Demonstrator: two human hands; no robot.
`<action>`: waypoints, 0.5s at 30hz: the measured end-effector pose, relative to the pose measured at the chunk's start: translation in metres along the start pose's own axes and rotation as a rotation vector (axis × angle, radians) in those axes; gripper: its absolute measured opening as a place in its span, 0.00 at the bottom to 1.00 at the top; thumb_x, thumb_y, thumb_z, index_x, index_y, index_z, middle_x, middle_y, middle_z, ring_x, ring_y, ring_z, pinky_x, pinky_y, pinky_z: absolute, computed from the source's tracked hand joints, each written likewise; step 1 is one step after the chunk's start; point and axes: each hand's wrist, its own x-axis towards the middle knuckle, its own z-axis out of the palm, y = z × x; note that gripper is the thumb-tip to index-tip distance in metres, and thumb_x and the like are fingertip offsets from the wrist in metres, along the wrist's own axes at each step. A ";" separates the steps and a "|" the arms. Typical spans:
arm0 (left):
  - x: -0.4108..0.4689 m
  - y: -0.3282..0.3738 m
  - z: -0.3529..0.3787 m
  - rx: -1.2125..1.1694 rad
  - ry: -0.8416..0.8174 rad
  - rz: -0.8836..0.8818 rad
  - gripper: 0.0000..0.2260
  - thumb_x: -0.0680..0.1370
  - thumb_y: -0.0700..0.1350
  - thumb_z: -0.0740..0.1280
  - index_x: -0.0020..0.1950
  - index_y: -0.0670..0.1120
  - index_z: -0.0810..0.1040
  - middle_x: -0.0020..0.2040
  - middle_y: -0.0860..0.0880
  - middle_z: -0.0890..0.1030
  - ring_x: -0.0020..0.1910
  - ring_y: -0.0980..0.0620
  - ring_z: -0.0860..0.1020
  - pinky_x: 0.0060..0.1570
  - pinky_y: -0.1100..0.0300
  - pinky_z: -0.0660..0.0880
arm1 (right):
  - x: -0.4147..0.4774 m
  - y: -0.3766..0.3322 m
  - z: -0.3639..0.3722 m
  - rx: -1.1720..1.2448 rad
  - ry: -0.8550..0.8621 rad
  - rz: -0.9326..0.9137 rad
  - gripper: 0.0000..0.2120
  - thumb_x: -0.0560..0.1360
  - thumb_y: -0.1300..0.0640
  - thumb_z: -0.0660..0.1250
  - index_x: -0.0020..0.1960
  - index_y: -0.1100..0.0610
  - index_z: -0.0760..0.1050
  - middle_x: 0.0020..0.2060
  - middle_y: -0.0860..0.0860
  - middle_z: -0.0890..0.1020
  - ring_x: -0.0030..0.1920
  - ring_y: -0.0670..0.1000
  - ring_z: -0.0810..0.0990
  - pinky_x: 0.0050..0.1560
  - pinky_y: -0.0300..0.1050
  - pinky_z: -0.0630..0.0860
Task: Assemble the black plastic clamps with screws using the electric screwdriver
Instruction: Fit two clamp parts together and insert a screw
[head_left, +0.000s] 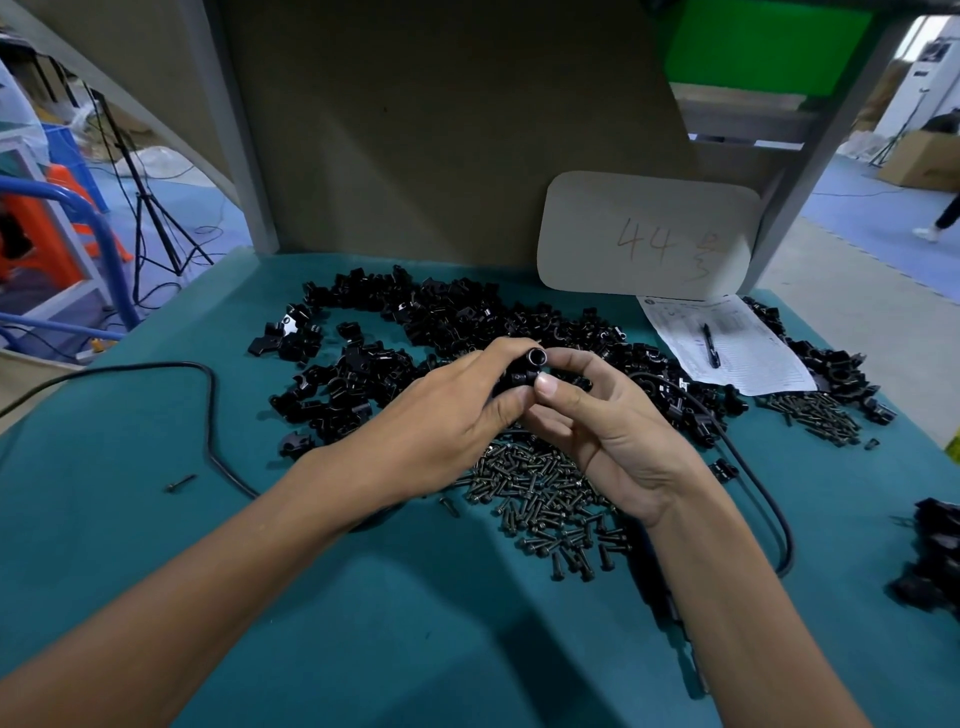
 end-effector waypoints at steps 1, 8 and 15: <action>0.000 -0.001 0.000 0.005 -0.003 -0.004 0.17 0.83 0.62 0.53 0.73 0.65 0.60 0.59 0.58 0.75 0.55 0.58 0.76 0.46 0.62 0.71 | 0.000 0.001 0.000 -0.004 0.006 0.001 0.26 0.68 0.64 0.76 0.64 0.61 0.72 0.45 0.58 0.86 0.45 0.56 0.87 0.46 0.43 0.83; -0.001 -0.008 0.004 0.033 -0.005 -0.001 0.16 0.84 0.60 0.53 0.72 0.62 0.61 0.50 0.64 0.72 0.47 0.69 0.73 0.39 0.71 0.66 | 0.002 0.005 -0.001 -0.051 0.027 0.001 0.29 0.66 0.62 0.78 0.64 0.62 0.73 0.46 0.59 0.86 0.48 0.57 0.87 0.48 0.43 0.83; -0.002 -0.015 0.004 0.051 0.013 -0.033 0.15 0.84 0.61 0.53 0.70 0.62 0.62 0.46 0.64 0.74 0.45 0.70 0.74 0.35 0.70 0.66 | 0.007 0.010 -0.012 -0.153 -0.033 0.001 0.26 0.72 0.54 0.76 0.66 0.59 0.74 0.49 0.57 0.87 0.47 0.54 0.87 0.50 0.43 0.83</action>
